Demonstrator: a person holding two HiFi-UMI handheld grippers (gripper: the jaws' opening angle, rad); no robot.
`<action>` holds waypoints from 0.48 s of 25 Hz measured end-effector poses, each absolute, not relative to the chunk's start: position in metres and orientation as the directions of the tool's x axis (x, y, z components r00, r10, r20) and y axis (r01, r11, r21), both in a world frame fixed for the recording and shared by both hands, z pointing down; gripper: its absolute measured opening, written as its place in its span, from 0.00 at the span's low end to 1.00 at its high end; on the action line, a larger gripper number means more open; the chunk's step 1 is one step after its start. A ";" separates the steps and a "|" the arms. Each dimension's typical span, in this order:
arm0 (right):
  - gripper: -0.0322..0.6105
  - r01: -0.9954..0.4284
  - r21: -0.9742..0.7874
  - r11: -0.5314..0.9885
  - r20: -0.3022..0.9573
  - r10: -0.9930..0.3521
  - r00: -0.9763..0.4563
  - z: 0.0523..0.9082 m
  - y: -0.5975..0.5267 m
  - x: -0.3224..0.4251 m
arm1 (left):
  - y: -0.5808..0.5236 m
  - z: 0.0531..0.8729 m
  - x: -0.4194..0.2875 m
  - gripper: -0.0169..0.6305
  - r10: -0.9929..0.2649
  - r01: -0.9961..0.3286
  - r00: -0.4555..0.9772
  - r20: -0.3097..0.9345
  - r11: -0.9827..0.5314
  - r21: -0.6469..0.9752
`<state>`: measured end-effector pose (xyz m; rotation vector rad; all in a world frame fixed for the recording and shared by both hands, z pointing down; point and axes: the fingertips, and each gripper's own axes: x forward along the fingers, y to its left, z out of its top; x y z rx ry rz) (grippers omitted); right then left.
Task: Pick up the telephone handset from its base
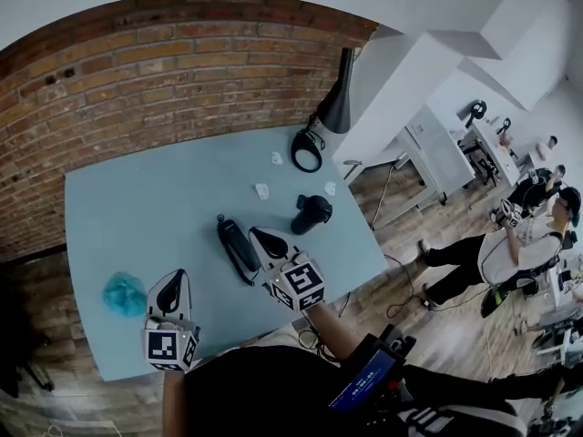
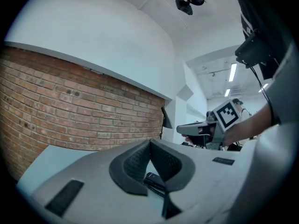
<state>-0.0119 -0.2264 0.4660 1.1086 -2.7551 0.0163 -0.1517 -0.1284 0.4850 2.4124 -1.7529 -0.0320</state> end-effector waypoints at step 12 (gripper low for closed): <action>0.11 -0.679 0.034 0.734 0.328 -0.649 -0.686 0.542 -0.303 -0.032 | -0.169 0.497 -0.146 0.06 -0.924 -0.926 0.371 0.090 -0.361 0.115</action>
